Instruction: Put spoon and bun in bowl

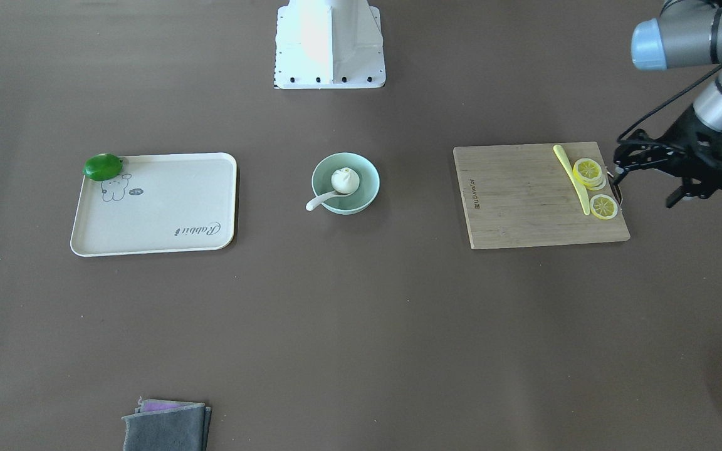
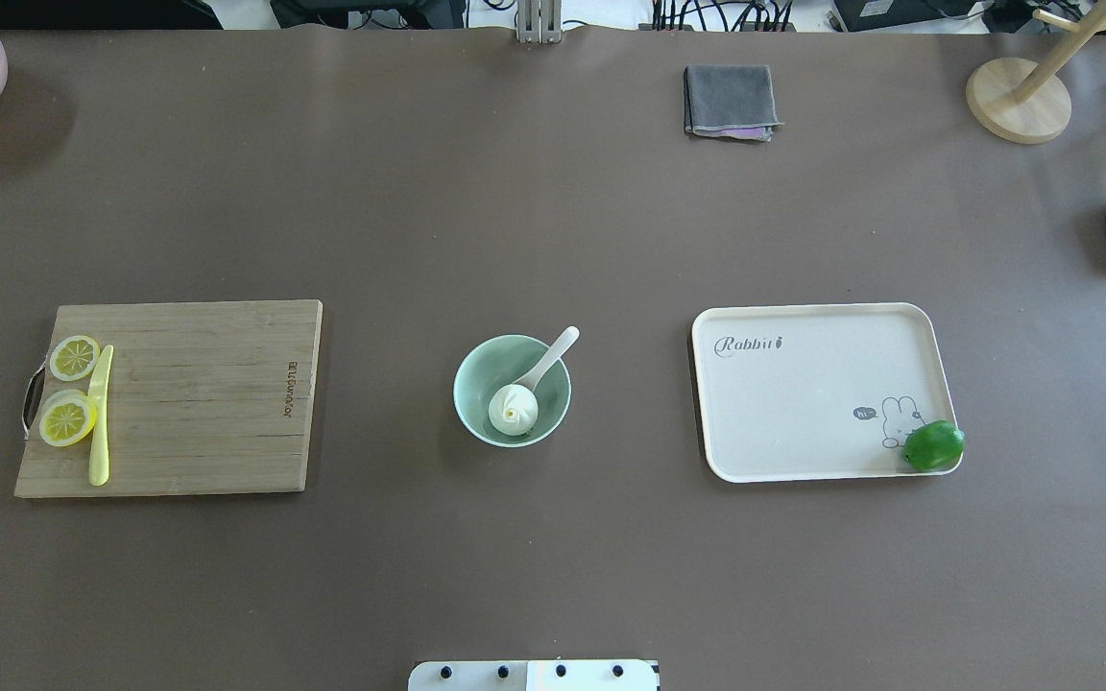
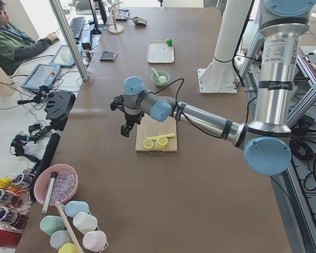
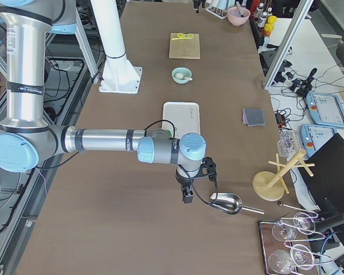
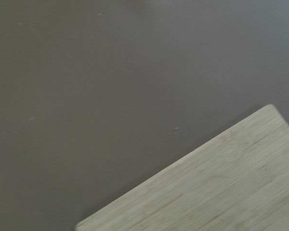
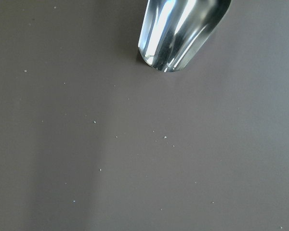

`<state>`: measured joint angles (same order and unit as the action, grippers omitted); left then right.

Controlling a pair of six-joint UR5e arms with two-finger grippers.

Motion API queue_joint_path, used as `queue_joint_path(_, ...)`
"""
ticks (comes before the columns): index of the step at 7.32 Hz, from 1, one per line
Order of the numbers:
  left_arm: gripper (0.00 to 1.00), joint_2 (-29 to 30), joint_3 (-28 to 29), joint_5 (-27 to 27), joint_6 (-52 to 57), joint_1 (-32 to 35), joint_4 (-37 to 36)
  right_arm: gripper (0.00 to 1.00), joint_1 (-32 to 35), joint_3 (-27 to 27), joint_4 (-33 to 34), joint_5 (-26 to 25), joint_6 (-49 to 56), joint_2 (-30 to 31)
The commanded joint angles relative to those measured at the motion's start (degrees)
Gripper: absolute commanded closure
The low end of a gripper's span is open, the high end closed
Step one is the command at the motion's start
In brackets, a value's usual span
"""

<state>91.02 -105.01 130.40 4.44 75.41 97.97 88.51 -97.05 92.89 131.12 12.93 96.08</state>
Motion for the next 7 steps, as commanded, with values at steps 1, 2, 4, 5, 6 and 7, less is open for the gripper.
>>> queue_joint_path(1,0.02,-7.40,4.35,-0.67,11.46,8.24,-2.62,0.00,0.26,0.28,-0.16,0.01,0.34,0.43)
queue_joint_path(2,0.02,-9.09,6.47,-1.37,10.77,11.92,1.22,0.00,0.26,0.37,-0.34,0.01,0.34,0.34)
queue_joint_path(4,0.02,-9.46,7.27,0.46,9.36,12.92,1.35,0.00,0.26,0.46,-0.42,0.10,0.25,0.43)
queue_joint_path(5,0.02,-10.16,7.28,0.47,9.36,13.01,1.35,0.00,0.26,0.37,-0.42,0.10,0.34,0.51)
queue_joint_path(6,0.02,-9.82,7.11,0.55,9.27,13.01,-0.92,0.00,0.26,0.37,-0.42,0.10,0.34,0.51)
queue_joint_path(7,0.02,-8.51,5.71,0.55,9.27,13.09,-9.03,0.00,0.26,0.37,-0.42,0.10,0.34,0.51)
